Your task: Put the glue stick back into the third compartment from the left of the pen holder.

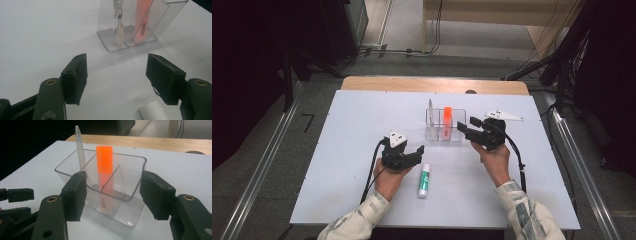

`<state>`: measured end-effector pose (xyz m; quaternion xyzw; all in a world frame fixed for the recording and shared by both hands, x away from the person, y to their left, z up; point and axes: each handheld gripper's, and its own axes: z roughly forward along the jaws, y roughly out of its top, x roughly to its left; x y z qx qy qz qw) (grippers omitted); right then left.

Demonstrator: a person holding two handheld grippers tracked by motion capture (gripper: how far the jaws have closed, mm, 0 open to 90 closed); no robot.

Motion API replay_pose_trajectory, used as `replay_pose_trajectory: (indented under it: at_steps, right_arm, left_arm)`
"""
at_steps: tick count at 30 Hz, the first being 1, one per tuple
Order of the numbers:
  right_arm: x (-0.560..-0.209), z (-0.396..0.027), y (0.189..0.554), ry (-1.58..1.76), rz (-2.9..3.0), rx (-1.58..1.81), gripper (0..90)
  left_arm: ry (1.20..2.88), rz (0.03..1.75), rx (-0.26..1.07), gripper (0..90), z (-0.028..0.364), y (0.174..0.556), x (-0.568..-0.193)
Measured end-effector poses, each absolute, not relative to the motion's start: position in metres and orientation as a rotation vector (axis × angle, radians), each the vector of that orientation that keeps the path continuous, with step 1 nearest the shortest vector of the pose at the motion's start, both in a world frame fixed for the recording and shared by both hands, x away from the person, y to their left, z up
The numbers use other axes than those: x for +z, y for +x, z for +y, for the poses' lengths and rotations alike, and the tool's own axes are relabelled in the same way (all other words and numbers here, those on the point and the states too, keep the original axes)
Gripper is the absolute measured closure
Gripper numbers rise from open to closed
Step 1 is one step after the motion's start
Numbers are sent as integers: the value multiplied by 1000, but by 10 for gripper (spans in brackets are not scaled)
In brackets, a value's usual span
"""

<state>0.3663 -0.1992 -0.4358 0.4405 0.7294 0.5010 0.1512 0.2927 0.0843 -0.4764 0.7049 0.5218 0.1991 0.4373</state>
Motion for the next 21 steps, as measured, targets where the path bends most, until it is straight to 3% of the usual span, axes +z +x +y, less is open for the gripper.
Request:
replay_pose_trajectory:
  at_steps: [12,21]
  right_arm:
    - [-443,-218,358,1285,2078,1369,339]
    - [-446,-225,353,1292,2080,1348,337]
  left_arm:
    - [1808,1307,490,235,73,284,-484]
    - [1817,1313,488,228,71,277,-485]
